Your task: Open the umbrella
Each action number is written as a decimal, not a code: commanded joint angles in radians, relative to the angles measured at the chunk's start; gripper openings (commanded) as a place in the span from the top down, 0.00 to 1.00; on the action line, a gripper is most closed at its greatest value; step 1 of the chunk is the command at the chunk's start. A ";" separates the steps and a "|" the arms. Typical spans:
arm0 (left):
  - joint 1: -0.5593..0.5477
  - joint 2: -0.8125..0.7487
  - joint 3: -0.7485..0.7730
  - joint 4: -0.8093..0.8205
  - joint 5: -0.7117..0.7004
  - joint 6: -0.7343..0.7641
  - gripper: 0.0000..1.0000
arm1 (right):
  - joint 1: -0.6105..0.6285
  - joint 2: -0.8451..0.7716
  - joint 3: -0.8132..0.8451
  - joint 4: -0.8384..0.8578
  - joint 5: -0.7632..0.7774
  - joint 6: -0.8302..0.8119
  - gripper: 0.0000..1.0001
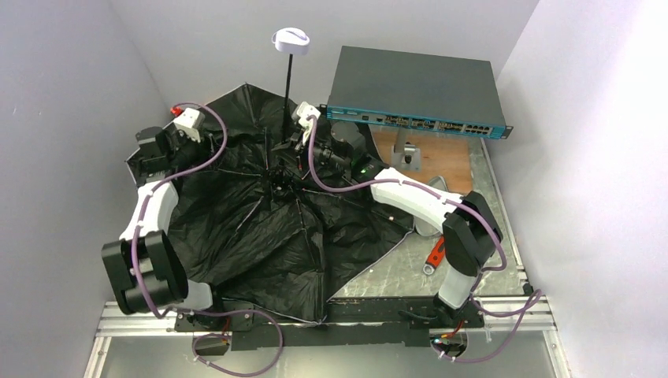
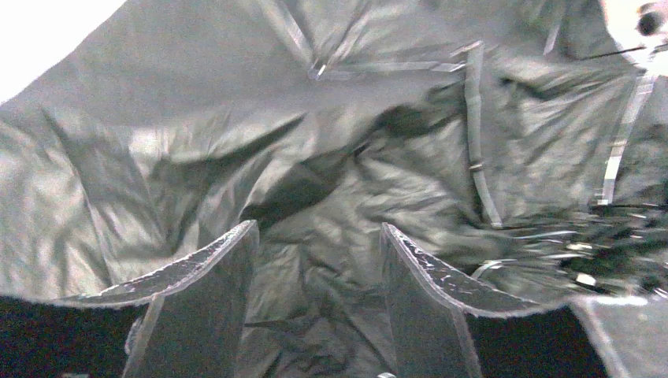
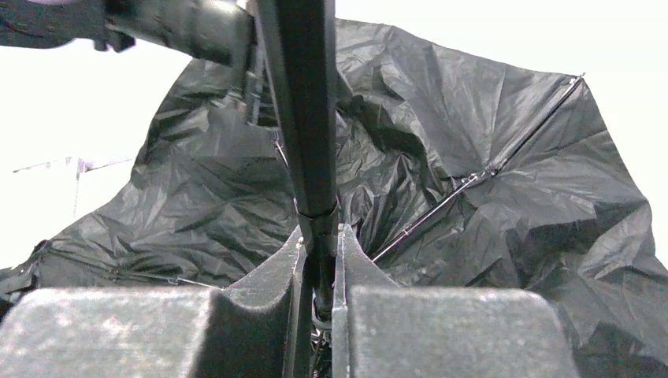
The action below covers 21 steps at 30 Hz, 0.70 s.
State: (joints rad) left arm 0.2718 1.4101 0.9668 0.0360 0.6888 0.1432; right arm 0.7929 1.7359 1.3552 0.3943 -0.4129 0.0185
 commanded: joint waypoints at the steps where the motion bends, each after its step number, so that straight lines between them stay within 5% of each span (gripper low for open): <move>1: 0.007 -0.168 0.019 0.174 0.341 0.100 0.36 | -0.011 0.007 0.076 0.110 0.012 0.000 1.00; 7: -0.091 -0.244 -0.009 -0.027 0.539 0.374 0.34 | -0.016 0.036 0.107 0.120 0.028 0.037 1.00; 16: -0.352 -0.252 -0.105 0.201 0.280 0.301 0.43 | -0.011 0.035 0.149 0.111 0.047 0.072 1.00; 21: -0.403 -0.220 -0.124 0.314 0.180 0.212 0.50 | -0.007 0.026 0.160 0.104 0.043 0.095 1.00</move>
State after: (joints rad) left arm -0.1097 1.1755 0.8543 0.1867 0.9676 0.4297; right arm 0.7803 1.7992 1.4429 0.3954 -0.3672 0.0696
